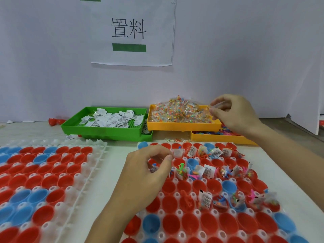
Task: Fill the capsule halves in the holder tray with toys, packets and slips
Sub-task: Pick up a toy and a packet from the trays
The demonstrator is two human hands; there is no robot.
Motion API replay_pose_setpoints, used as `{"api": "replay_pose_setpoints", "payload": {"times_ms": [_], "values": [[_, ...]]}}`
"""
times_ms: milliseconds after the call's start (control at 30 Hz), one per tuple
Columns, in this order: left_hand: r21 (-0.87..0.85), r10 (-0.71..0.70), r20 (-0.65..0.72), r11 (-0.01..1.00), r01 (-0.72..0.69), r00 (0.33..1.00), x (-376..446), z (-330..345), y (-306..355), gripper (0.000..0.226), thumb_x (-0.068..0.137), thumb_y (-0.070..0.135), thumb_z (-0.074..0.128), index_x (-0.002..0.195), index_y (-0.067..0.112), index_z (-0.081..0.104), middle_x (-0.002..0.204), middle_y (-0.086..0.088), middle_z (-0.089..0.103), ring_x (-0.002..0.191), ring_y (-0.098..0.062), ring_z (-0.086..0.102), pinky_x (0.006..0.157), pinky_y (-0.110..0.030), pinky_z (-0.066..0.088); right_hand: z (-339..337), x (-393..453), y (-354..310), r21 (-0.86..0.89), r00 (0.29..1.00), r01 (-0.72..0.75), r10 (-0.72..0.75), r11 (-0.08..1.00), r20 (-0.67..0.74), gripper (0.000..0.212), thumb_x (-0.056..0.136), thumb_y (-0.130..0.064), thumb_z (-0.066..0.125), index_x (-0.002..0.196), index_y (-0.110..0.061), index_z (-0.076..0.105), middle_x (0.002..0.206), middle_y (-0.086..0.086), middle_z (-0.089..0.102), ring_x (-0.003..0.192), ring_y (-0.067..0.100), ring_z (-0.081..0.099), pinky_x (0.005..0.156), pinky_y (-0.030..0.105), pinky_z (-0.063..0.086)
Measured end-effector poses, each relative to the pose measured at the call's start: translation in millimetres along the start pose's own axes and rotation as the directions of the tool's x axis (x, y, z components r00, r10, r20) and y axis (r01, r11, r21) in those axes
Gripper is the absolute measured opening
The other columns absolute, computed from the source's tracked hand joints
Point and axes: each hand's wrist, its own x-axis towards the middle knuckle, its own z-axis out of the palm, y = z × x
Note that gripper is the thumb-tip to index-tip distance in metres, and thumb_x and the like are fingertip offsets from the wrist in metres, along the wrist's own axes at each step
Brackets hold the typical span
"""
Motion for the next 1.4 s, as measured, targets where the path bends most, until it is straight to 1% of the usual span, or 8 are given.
{"api": "replay_pose_setpoints", "payload": {"times_ms": [133, 300, 400, 667, 800, 933, 1200, 1400], "values": [[0.017, 0.011, 0.042, 1.000, -0.012, 0.999, -0.2, 1.8, -0.2, 0.017, 0.087, 0.013, 0.067, 0.084, 0.027, 0.076, 0.076, 0.015, 0.071, 0.076, -0.005, 0.066, 0.065, -0.008, 0.043, -4.8, -59.9, -26.8, 0.195, 0.989, 0.064, -0.089, 0.979, 0.120, 0.010, 0.090, -0.016, 0.071, 0.094, -0.024, 0.076, 0.076, -0.012, 0.074, 0.069, 0.005, 0.070, 0.065, 0.011, 0.053], [0.095, 0.041, 0.131, 0.994, -0.053, 0.991, -1.0, 0.9, 1.3, 0.017, 0.084, 0.011, 0.073, 0.078, 0.026, 0.075, 0.078, 0.015, 0.072, 0.080, -0.005, 0.066, 0.067, -0.008, 0.042, 2.7, -107.7, -39.3, 0.270, 0.933, 0.062, -0.151, 0.961, 0.327, 0.022, 0.089, -0.012, 0.072, 0.088, -0.033, 0.080, 0.083, -0.014, 0.076, 0.075, 0.005, 0.072, 0.070, 0.019, 0.057], [0.173, 0.051, 0.214, 0.981, -0.089, 0.976, -2.4, 0.2, 3.8, 0.011, 0.082, 0.018, 0.078, 0.077, 0.028, 0.076, 0.078, 0.020, 0.069, 0.081, -0.002, 0.061, 0.068, -0.007, 0.038, 4.0, -115.3, -34.7, 0.262, 0.931, 0.051, -0.141, 0.964, 0.337, 0.021, 0.088, -0.014, 0.073, 0.090, -0.034, 0.079, 0.083, -0.010, 0.076, 0.074, 0.010, 0.072, 0.073, 0.031, 0.059], [0.332, -0.001, 0.400, 0.932, -0.144, 0.916, -6.1, 3.0, 2.7, 0.010, 0.077, 0.038, 0.081, 0.086, 0.040, 0.075, 0.092, 0.019, 0.056, 0.102, -0.005, 0.048, 0.088, -0.024, 0.037, 6.6, -121.5, -38.8, 0.299, 0.914, 0.094, -0.202, 0.950, 0.352, 0.013, 0.082, -0.009, 0.079, 0.082, -0.022, 0.080, 0.077, -0.011, 0.075, 0.071, 0.003, 0.071, 0.070, 0.019, 0.057], [0.370, -0.004, 0.421, 0.914, -0.168, 0.907, -6.4, 6.7, 2.9, 0.008, 0.077, 0.034, 0.081, 0.083, 0.038, 0.075, 0.093, 0.019, 0.052, 0.103, -0.007, 0.046, 0.092, -0.026, 0.036, 3.6, -121.5, -40.8, 0.284, 0.897, 0.088, -0.200, 0.955, 0.394, 0.020, 0.085, -0.007, 0.076, 0.089, -0.026, 0.080, 0.081, -0.014, 0.075, 0.074, -0.001, 0.071, 0.072, 0.014, 0.056], [0.370, -0.011, 0.425, 0.915, -0.163, 0.905, -6.2, 6.2, 4.8, 0.008, 0.079, 0.032, 0.080, 0.079, 0.037, 0.074, 0.093, 0.019, 0.053, 0.104, -0.007, 0.045, 0.091, -0.025, 0.037, 1.9, -125.0, -43.7, 0.272, 0.894, 0.106, -0.211, 0.956, 0.394, 0.026, 0.084, -0.005, 0.077, 0.094, -0.028, 0.079, 0.083, -0.015, 0.074, 0.078, 0.000, 0.071, 0.076, 0.018, 0.057], [0.371, -0.029, 0.424, 0.917, -0.144, 0.905, -4.8, 3.6, 5.7, 0.024, 0.082, 0.030, 0.078, 0.073, 0.047, 0.063, 0.094, 0.020, 0.054, 0.103, -0.007, 0.045, 0.089, -0.026, 0.039, 0.7, -128.3, -53.8, 0.289, 0.871, 0.139, -0.256, 0.947, 0.419, 0.025, 0.081, -0.002, 0.078, 0.078, -0.026, 0.080, 0.074, -0.020, 0.073, 0.073, -0.004, 0.070, 0.069, 0.010, 0.053], [0.379, -0.038, 0.439, 0.914, -0.147, 0.897, -4.3, 4.2, 7.4, 0.019, 0.083, 0.030, 0.075, 0.076, 0.045, 0.065, 0.096, 0.018, 0.054, 0.104, -0.006, 0.043, 0.089, -0.025, 0.037, 7.2, -134.5, -53.8, 0.256, 0.847, 0.192, -0.292, 0.947, 0.444, 0.021, 0.080, -0.010, 0.081, 0.078, -0.030, 0.080, 0.075, -0.019, 0.071, 0.073, 0.002, 0.068, 0.069, 0.018, 0.055]]}}
